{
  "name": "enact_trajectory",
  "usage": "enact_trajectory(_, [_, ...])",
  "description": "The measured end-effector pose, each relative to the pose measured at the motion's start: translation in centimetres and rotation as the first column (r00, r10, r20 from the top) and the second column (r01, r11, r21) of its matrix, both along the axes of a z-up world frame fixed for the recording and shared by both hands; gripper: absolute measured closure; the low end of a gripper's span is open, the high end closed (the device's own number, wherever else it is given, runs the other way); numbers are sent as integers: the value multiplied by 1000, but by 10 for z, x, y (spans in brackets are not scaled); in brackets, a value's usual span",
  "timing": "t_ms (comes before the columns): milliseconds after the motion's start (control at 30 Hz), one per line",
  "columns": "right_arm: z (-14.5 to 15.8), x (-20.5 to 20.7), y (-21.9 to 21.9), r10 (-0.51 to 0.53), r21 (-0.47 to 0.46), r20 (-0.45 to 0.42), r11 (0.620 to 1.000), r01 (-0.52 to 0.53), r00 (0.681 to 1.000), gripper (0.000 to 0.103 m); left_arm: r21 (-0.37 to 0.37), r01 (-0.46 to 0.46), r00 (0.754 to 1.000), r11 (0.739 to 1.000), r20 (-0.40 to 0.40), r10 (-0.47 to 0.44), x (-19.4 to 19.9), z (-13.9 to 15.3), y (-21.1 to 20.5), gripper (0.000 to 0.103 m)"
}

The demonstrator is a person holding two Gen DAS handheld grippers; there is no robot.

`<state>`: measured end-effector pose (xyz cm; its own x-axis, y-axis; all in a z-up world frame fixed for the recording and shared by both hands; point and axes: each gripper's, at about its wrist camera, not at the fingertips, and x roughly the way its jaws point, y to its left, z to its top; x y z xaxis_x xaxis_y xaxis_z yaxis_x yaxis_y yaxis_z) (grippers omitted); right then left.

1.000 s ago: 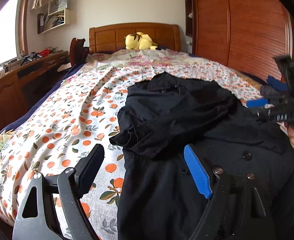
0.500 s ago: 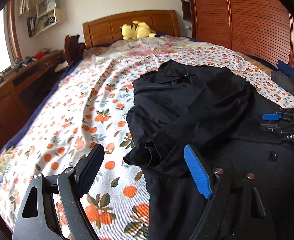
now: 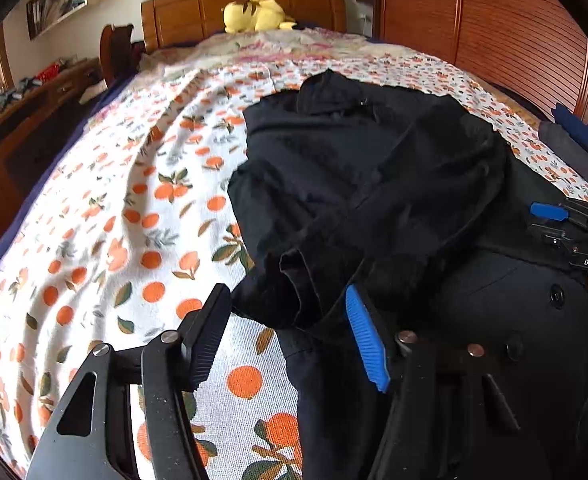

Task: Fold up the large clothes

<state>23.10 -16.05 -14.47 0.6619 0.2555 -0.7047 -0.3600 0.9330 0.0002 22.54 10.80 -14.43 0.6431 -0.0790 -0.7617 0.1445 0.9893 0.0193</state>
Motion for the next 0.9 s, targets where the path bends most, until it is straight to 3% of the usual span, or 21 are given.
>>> enact_trajectory(100, [0,-1,-1,-1,-1,3,1000,1,1000,50,11,18,999,1000,-28,-18,2,-2,-2,42])
enact_trajectory(200, [0,-2,0,-2,-5,7,1000,2,1000,50,8,46,998,999,-48,-46,2,-4,-7,62])
enact_trajectory(233, [0,-2,0,-1,-6,8,1000,1,1000,50,7,56,997,998,-53,-56,1,-4,-10,73])
enact_trajectory(333, [0,-3,0,-2,-4,11,1000,2,1000,50,49,64,997,997,-46,-62,-1,-2,-18,85])
enact_trajectory(400, [0,-4,-1,-1,-4,14,1000,1,1000,50,76,79,996,994,-42,-76,-4,2,-25,88])
enact_trajectory(667, [1,-3,-4,2,7,8,1000,-2,1000,50,77,93,994,993,47,-97,-44,46,-38,89])
enact_trajectory(800, [4,-2,-6,5,19,-8,1000,-5,1000,50,31,78,994,997,77,-80,-59,55,-37,88])
enact_trajectory(867, [7,-3,-7,5,23,-16,1000,-4,1000,50,5,66,993,998,98,-66,-64,58,-34,84])
enact_trajectory(900, [9,-5,-9,4,23,-19,1000,-3,1000,50,-14,66,992,998,109,-64,-67,60,-32,69])
